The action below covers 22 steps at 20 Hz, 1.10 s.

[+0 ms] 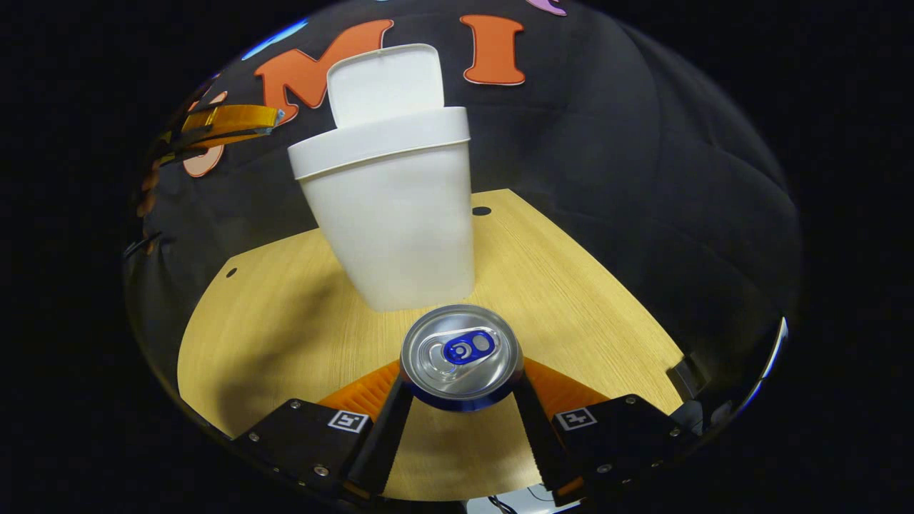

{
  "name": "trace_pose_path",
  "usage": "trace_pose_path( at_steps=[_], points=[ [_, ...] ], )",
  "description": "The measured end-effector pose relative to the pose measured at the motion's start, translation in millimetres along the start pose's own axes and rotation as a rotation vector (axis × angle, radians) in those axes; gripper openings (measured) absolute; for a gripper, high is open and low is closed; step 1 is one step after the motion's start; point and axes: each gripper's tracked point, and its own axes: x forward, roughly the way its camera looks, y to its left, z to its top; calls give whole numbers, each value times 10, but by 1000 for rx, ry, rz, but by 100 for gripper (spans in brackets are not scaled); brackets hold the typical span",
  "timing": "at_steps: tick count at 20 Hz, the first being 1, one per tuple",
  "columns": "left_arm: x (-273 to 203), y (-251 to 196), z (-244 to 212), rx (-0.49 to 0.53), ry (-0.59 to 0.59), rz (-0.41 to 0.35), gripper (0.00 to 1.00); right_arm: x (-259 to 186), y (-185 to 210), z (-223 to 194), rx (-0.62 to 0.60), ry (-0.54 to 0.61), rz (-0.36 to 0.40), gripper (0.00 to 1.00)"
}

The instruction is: Press the lid of the desktop garbage bin to open it, pick up the crumpled paper on the desktop and throw it into the bin, then pick up the pop can on the desktop and drop it into the bin, and finally close the garbage bin lid.

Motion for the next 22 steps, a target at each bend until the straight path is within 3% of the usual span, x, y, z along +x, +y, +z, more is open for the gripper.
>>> trace_pose_path(
  at_steps=[12, 18, 21, 22],
  points=[
    [776, -170, 162, -10, -49, 8, 17, 309, -396, 203, -17, 22, 27, 80],
    [916, -169, 100, -7, -31, 25, 26, 409, -453, 296, -32, 19, 31, 80],
    [949, -157, 79, -11, -29, 30, 26, 425, -449, 304, -28, 18, 36, 80],
    [960, -154, 68, -13, -27, 29, 31, 423, -452, 317, -29, 16, 35, 80]
  ],
)
